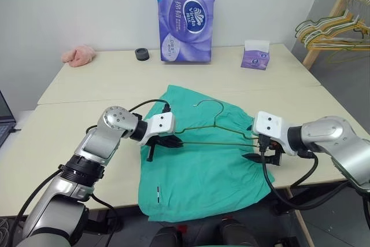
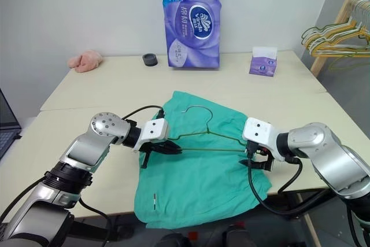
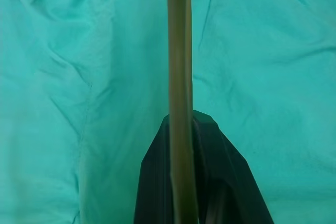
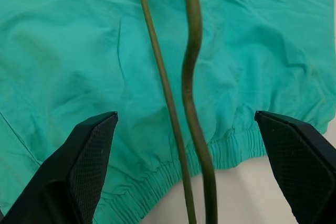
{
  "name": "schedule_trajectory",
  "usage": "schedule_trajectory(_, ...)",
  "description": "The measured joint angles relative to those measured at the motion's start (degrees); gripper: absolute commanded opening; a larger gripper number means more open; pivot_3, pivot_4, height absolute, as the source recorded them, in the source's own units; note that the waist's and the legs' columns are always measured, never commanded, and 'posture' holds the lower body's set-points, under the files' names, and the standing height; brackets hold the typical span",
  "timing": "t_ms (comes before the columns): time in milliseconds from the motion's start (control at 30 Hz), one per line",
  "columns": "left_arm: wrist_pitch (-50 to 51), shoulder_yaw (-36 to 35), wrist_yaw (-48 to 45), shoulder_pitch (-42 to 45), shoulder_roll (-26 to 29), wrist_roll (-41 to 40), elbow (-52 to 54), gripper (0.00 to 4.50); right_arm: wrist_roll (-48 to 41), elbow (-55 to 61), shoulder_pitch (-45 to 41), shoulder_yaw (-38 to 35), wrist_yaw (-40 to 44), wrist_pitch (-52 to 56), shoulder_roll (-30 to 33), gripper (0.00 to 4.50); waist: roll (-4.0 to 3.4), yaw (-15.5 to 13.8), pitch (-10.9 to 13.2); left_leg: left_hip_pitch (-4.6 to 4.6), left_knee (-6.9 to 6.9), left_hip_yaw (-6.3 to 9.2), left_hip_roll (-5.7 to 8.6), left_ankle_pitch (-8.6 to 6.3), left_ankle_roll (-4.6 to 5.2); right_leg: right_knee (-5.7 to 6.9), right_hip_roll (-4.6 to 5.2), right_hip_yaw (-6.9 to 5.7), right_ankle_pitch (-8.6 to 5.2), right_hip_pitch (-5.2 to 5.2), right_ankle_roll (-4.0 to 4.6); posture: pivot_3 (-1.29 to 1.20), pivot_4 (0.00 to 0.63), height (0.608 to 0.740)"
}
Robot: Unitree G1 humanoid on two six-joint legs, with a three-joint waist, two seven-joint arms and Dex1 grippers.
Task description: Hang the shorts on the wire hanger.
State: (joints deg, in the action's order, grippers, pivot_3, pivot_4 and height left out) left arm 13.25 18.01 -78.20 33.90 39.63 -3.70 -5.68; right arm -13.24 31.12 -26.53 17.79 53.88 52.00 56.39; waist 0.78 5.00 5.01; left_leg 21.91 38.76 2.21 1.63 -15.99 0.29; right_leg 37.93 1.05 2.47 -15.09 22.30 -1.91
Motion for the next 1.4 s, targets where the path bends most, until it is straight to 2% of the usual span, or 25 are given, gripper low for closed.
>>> schedule_trajectory(200, 0.01, 0.31, 0.04, 0.01, 0.10, 0.60, 1.27, 0.00, 2.31, -2.83, -1.70, 3.90, 0.29, -0.07, -0.03, 1.90, 0.00, 0.03, 0.00, 0.00, -0.01, 0.00, 0.00, 0.00, 0.00, 0.02, 0.00, -0.03, 0.00, 0.01, 0.00, -0.15, 0.057, 0.740)
schedule_trajectory(367, 0.10, 0.31, 0.22, 0.02, 0.21, 0.93, 1.74, 0.00, 3.01, -3.88, -2.37, 5.02, 1.11, -0.05, -0.40, 0.06, 0.00, 0.04, 0.00, 0.00, 0.00, 0.01, 0.00, 0.00, 0.00, 0.02, 0.00, -0.03, 0.00, 0.01, 0.00, -0.16, 0.058, 0.740)
schedule_trajectory(633, 0.49, 0.30, 1.45, 0.14, 0.09, 1.53, 1.80, 0.00, 3.15, -3.71, -2.78, 6.12, 2.33, -0.07, -0.12, 0.02, -0.02, 0.03, 0.00, 0.00, 0.00, 0.01, 0.01, 0.00, 0.00, 0.03, 0.01, -0.04, 0.00, 0.01, 0.00, -0.16, 0.055, 0.740)
schedule_trajectory(867, 0.36, -0.65, 3.66, 0.17, -3.07, -0.10, 1.46, 1.94, 3.72, -3.04, -2.42, 5.87, 2.33, -0.10, 0.76, 0.00, -0.02, 0.04, 0.00, 0.00, 0.01, 0.02, 0.01, 0.00, 0.00, 0.03, 0.01, -0.04, 0.01, 0.01, 0.00, -0.17, 0.050, 0.740)
schedule_trajectory(1067, 3.74, -8.48, 7.17, 3.18, -8.22, -8.64, -2.49, 1.94, 3.55, -1.97, 1.30, 1.94, 2.16, -0.39, 2.47, 0.00, 0.00, 0.04, 0.00, 0.02, 0.06, 0.03, 0.01, 0.00, 0.00, 0.04, 0.02, -0.07, 0.01, 0.00, -0.01, -0.18, 0.049, 0.740)
schedule_trajectory(1167, 6.25, -12.34, 8.64, 4.06, -7.50, -11.22, -4.77, 1.94, 2.96, -1.48, 5.54, -2.05, 1.88, -0.11, 4.49, 0.00, -0.02, 0.16, -0.01, 0.00, 0.02, 0.03, 0.01, -0.01, -0.01, 0.06, 0.01, -0.07, 0.01, 0.01, -0.01, -0.18, 0.049, 0.740)
schedule_trajectory(1400, 7.29, -15.79, 9.60, 5.07, -5.50, -12.31, -11.91, 1.94, 0.42, -0.46, 17.47, -14.67, 0.14, 3.33, 5.89, 0.00, -0.01, 0.03, -0.01, 0.01, 0.06, 0.02, 0.02, -0.01, -0.02, 0.06, 0.02, -0.06, 0.01, -0.01, -0.01, -0.18, 0.049, 0.740)
